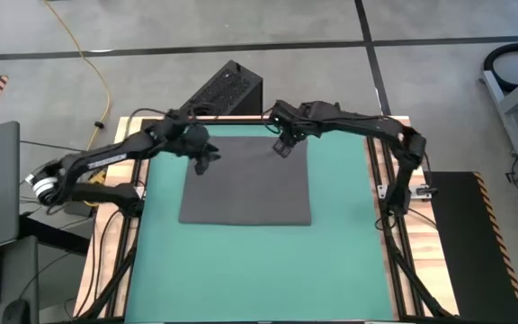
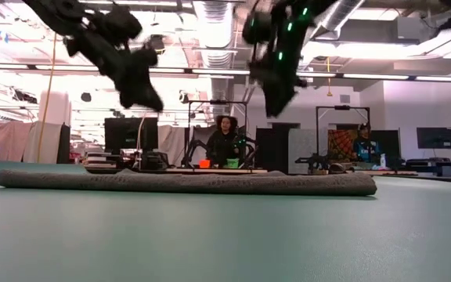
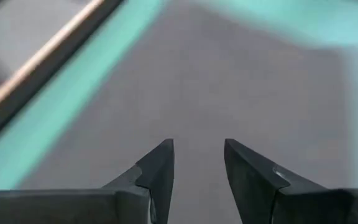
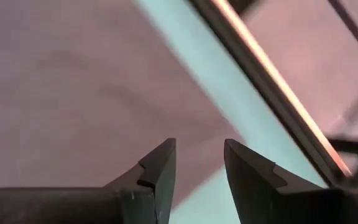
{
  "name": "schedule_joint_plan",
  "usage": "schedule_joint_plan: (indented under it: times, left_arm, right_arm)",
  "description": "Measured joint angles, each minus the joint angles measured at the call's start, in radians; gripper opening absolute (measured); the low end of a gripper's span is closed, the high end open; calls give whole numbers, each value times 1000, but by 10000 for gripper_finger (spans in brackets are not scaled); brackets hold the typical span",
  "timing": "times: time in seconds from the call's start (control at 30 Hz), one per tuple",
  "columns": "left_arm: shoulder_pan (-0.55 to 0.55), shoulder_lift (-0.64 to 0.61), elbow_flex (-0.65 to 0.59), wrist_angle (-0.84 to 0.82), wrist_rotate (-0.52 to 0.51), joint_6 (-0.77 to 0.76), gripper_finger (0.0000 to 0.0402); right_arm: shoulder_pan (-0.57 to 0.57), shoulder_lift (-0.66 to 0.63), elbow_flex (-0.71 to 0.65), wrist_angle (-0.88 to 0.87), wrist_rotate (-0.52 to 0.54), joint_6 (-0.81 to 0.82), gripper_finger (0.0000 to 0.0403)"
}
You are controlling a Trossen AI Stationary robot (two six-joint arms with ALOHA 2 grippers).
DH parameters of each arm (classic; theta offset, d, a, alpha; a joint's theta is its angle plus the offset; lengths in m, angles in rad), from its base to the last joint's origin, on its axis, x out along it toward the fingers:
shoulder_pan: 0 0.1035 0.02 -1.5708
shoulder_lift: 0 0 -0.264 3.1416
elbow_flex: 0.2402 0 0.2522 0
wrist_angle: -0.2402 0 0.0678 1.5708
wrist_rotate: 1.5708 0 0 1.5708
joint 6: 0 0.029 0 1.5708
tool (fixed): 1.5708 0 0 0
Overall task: Roll towel
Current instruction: Fold the microfiber towel
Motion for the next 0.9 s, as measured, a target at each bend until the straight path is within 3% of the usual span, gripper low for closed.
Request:
schedule_joint_plan:
  times: [0.1, 0.2, 0.4, 0.53, 0.73, 0.9]
  left_arm:
    - [-31, -133, 0, -52, 171, -10, 130]
    - [-124, -278, 0, -193, 190, 59, 130]
    - [-423, -519, 0, -391, -2, 12, 130]
    - [-613, -594, 0, -448, -141, -113, 130]
    - [-858, -553, 0, -514, -356, -176, 130]
    - [-1016, -449, 0, -485, -458, -214, 130]
  right_arm:
    - [82, -69, 0, 5, -161, -147, 160]
    - [194, -99, 2, -15, -272, -221, 160]
    - [464, -88, 0, -110, -276, -249, 160]
    - [619, -73, 0, -103, -186, -146, 160]
    - [770, -28, -25, -103, 19, 111, 159]
    - [833, 49, -54, -121, 37, 260, 183]
